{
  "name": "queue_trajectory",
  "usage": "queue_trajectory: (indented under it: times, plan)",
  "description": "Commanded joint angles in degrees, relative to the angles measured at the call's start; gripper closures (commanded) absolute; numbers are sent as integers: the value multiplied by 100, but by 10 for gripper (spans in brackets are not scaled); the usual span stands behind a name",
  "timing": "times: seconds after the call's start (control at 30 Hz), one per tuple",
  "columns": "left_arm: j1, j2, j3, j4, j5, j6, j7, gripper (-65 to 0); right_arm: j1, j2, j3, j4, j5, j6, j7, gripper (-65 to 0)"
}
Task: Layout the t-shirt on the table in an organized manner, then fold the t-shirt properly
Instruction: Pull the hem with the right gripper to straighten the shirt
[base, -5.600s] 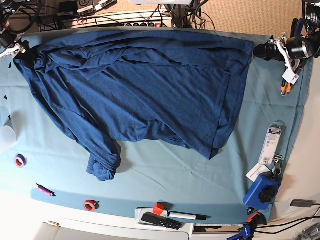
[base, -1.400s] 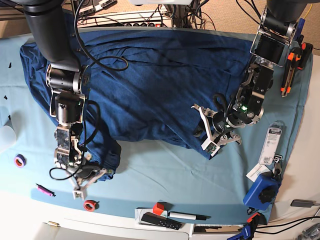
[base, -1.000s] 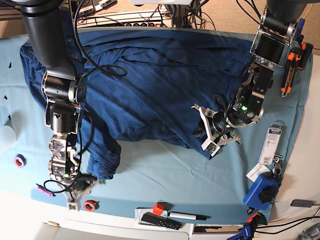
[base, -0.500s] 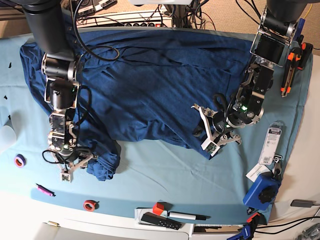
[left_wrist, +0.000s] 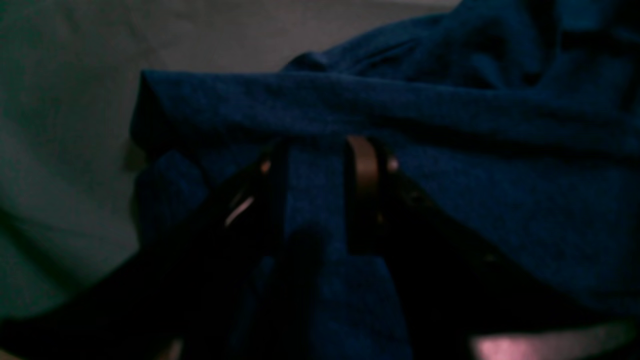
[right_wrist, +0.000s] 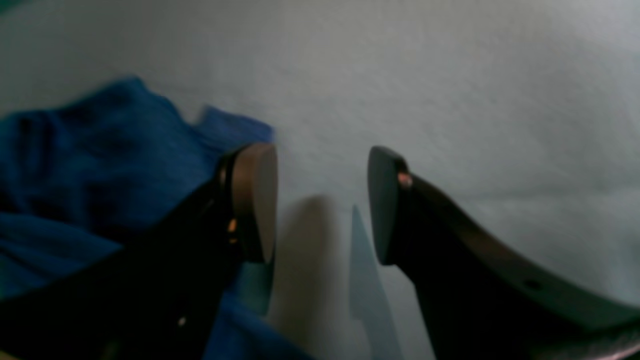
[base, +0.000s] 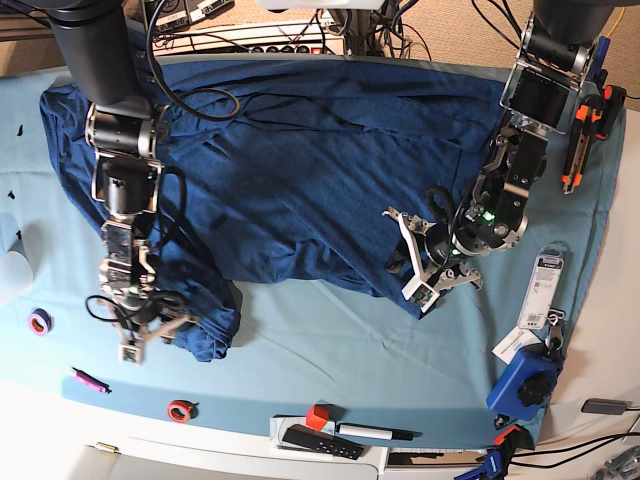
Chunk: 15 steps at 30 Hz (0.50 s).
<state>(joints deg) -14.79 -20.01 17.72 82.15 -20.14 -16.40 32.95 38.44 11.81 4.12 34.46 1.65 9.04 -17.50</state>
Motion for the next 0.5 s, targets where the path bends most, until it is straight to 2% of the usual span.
queue_trajectory:
  times: [0.0, 0.3, 0.47]
  plan:
    - [-142, -28, -31, 98, -42, -15, -146, -204, 221, -15, 11, 105, 48, 37, 210, -293]
    - [-140, -31, -31, 98, -42, -15, -138, -204, 221, -234, 11, -125, 48, 9, 315, -293]
    - [-140, -31, -31, 98, -42, -15, -136, -204, 219, -232, 11, -702, 48, -63, 686, -293]
